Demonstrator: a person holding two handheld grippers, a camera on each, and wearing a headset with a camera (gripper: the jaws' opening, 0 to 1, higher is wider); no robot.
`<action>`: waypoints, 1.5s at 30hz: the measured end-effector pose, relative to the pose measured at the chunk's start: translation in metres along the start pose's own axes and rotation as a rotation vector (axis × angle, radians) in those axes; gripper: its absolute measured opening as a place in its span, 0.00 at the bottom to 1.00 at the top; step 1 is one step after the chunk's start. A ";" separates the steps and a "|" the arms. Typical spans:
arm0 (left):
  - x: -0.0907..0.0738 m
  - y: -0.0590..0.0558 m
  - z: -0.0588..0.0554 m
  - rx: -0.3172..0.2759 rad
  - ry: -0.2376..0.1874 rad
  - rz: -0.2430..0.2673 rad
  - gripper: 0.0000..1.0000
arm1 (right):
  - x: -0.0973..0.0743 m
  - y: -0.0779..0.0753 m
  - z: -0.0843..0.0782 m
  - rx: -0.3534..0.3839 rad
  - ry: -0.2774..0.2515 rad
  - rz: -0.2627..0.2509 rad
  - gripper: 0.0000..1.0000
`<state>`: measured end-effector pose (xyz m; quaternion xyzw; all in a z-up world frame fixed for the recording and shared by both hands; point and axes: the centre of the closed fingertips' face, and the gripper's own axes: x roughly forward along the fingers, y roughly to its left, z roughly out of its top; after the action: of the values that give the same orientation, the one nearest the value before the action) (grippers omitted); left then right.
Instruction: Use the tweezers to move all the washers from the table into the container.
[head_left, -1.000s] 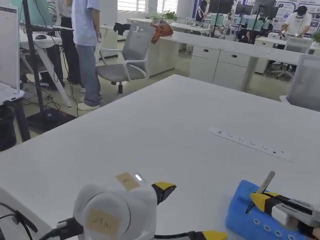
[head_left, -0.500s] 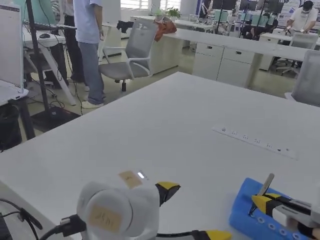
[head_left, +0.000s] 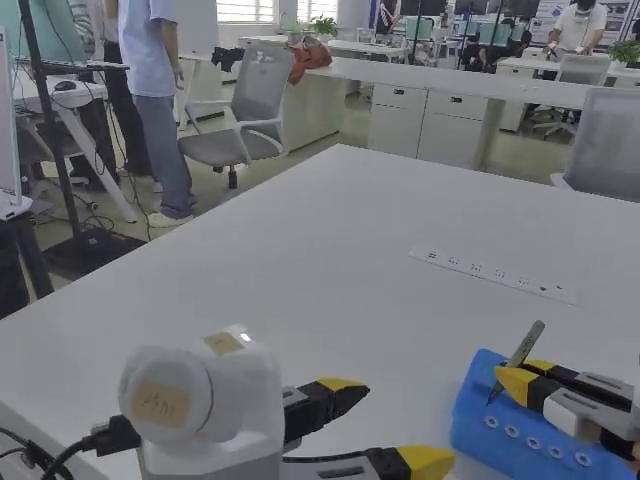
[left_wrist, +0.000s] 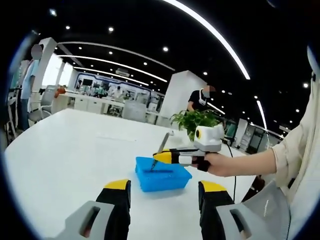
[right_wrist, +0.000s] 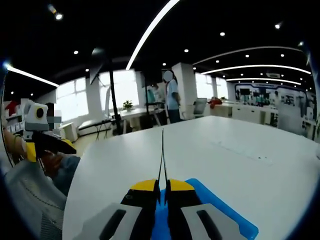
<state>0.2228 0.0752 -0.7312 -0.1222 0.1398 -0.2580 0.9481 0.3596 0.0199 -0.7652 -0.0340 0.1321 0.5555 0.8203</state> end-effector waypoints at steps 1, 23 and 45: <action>-0.001 0.000 0.001 0.010 0.004 -0.003 0.52 | -0.004 0.004 0.003 0.001 -0.006 0.005 0.04; 0.032 -0.076 0.013 -0.008 0.116 -0.426 0.24 | -0.085 0.099 -0.025 0.008 0.114 0.323 0.03; 0.060 -0.137 -0.006 0.226 0.285 -0.711 0.05 | -0.124 0.139 -0.052 -0.022 0.278 0.504 0.03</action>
<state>0.2081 -0.0717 -0.7068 -0.0209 0.1896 -0.5983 0.7783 0.1794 -0.0497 -0.7711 -0.0846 0.2416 0.7331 0.6301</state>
